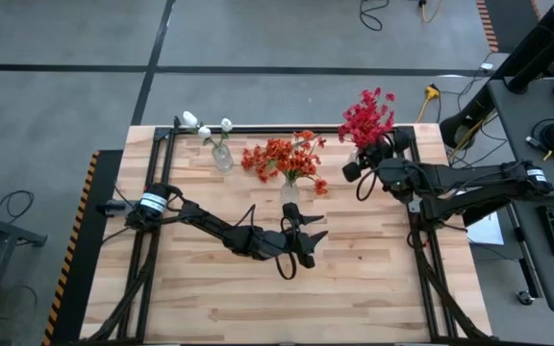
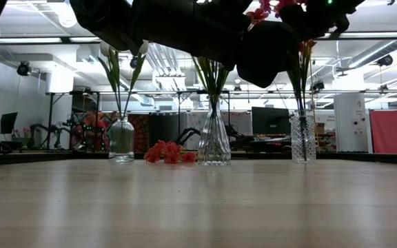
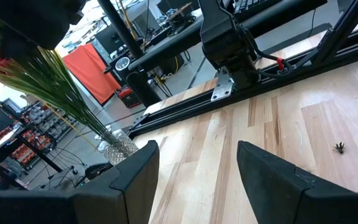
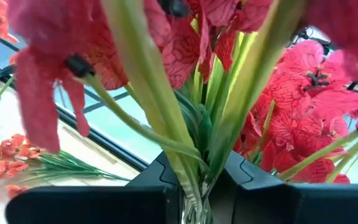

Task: Sort flowers into vase by color
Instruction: Put the red flowers into the top right transparent vase

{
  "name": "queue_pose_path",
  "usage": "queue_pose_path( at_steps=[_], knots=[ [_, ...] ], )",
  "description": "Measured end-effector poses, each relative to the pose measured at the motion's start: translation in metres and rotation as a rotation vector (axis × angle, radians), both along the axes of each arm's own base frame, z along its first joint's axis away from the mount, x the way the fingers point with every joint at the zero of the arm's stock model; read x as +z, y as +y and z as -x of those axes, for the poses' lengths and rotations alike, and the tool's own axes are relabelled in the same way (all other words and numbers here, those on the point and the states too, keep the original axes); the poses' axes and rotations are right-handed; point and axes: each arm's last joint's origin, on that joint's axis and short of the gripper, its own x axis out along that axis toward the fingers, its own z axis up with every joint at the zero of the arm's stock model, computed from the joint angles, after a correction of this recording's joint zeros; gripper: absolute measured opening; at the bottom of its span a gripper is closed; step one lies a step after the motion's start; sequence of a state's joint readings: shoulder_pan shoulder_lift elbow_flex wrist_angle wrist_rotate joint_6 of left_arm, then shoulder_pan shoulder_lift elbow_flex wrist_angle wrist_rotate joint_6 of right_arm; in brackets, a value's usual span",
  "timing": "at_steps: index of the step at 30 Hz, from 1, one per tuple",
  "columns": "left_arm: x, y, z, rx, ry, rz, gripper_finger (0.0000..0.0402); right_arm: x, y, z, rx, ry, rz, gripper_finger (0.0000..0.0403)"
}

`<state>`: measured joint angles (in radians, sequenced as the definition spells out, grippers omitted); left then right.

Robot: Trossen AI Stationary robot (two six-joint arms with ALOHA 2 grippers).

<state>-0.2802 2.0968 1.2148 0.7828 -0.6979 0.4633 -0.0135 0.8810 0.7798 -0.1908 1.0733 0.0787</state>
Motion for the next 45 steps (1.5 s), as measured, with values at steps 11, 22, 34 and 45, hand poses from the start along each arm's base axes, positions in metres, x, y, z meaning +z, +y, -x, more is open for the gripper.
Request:
queue_pose_path(
  at_steps=[11, 22, 34, 45],
  knots=[
    [0.000, 0.000, 0.000, 0.000, 0.002, -0.001, 0.0199, -0.006, 0.000, -0.001, -0.006, 0.028, -0.015, 0.0038],
    [0.000, 0.000, 0.000, 0.000, 0.002, -0.001, 0.0199, -0.005, 0.000, -0.001, 0.001, 0.045, -0.004, 0.0043],
    [0.001, 0.001, 0.000, 0.026, -0.003, -0.002, 0.0199, 0.000, 0.000, -0.001, 0.008, 0.040, 0.000, 0.0157],
    [0.001, 0.001, 0.000, 0.037, -0.002, -0.006, 0.0199, 0.014, 0.008, -0.002, 0.054, 0.011, 0.002, 0.0196]
  ],
)
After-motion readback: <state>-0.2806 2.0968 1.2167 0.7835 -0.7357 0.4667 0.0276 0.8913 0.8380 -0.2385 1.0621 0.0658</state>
